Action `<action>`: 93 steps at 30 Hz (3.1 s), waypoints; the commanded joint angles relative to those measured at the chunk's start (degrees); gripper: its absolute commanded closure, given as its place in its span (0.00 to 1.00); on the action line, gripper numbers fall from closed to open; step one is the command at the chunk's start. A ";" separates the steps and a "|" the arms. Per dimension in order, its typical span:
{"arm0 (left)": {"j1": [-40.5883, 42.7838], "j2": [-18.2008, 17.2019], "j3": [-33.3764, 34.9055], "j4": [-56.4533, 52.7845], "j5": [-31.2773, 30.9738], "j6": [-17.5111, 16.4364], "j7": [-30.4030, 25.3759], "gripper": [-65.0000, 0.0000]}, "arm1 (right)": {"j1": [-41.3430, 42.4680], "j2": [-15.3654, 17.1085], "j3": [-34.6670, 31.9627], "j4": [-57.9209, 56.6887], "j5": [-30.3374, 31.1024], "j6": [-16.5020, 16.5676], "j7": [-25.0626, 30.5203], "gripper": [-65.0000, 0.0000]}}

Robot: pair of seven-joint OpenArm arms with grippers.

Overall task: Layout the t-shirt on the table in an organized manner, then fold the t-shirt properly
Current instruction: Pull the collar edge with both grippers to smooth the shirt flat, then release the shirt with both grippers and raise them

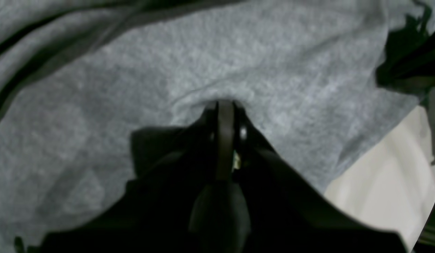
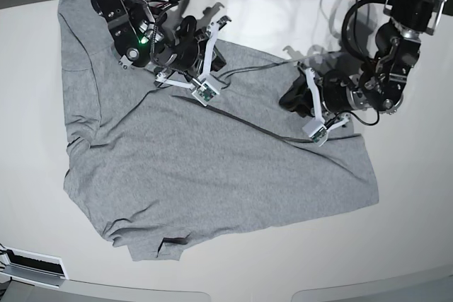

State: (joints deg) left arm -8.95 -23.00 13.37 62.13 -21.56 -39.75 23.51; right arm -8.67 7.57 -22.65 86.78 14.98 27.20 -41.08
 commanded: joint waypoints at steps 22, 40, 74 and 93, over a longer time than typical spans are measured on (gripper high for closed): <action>-6.38 -4.61 -0.20 -0.42 2.49 -0.25 0.15 1.00 | -3.08 10.69 -13.29 -0.87 -4.35 1.81 -5.70 1.00; -8.04 -8.35 -0.20 3.32 -12.66 -0.25 12.72 1.00 | -3.06 19.56 -19.30 22.82 -4.44 -9.22 -5.92 1.00; 11.87 -4.26 0.24 16.55 -6.43 -0.25 9.22 1.00 | -2.78 6.25 -19.30 11.28 -10.97 -19.06 -3.74 1.00; 0.52 -0.44 5.01 -1.49 3.93 -0.25 -0.50 1.00 | -5.79 6.73 -19.30 11.19 -11.50 -11.61 -4.00 1.00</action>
State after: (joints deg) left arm -7.86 -22.26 18.48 60.86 -21.12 -41.30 19.92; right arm -14.44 14.26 -42.13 97.10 3.38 15.53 -45.39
